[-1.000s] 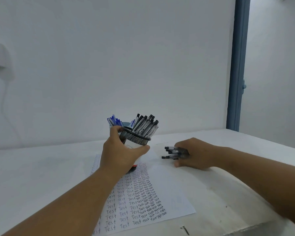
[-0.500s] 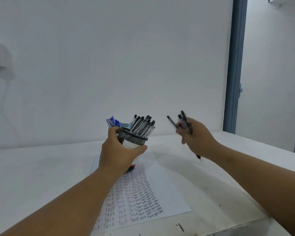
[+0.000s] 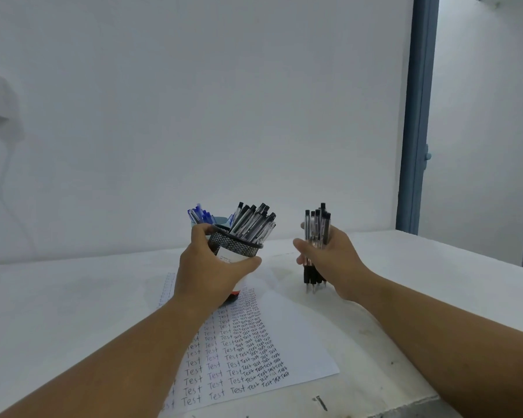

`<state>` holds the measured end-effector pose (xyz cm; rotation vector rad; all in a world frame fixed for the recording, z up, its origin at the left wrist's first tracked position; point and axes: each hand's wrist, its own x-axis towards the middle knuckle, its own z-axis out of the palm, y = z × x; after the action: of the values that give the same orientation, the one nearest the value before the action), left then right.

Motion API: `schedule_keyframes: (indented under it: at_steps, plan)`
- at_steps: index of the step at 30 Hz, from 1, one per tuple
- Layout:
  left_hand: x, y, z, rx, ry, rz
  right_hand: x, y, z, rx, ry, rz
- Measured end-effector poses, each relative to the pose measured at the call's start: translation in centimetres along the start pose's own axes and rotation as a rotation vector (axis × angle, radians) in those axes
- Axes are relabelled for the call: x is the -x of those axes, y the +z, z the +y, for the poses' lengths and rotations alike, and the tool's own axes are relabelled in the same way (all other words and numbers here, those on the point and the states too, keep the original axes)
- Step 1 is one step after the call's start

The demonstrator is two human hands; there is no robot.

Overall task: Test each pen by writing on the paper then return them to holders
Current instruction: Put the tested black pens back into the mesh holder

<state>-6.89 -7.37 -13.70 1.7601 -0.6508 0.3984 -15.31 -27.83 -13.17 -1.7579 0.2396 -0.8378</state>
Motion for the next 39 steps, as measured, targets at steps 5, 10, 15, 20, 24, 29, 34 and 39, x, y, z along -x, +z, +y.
schedule_keyframes:
  at_steps: [5, 10, 15, 20, 24, 29, 34, 39]
  plan:
    - [0.0, 0.0, -0.1, -0.005, 0.007, 0.002, -0.5, -0.1, 0.0, -0.091, 0.006, 0.027]
    - [0.0, 0.1, -0.1, -0.015, 0.008, 0.001, -0.1, 0.6, -0.4, -0.183, -0.019, 0.064]
    - [0.0, 0.2, -0.3, -0.017, 0.026, -0.022, 0.2, 1.1, -1.0, -0.26, -0.016, 0.094]
    - [0.0, 0.6, -0.4, -0.018, 0.037, -0.045, -0.2, 1.3, -7.1, -0.498, -0.153, 0.281]
    - [0.1, 1.0, -0.2, -0.052, 0.05, -0.049, -0.1, 3.5, -12.9, -0.74, -0.203, 0.238]
    - [0.3, 1.3, 0.5, -0.129, 0.042, -0.019, -0.5, 8.6, -13.4, -0.477, -0.231, 0.18]
    - [0.4, 1.3, 0.5, -0.221, 0.071, 0.014, -1.2, 10.2, -11.4, -0.197, -0.268, 0.248]
    - [0.2, 1.5, 0.4, -0.226, 0.05, 0.043, -1.5, 10.1, -10.5, 0.121, -0.327, 0.351]
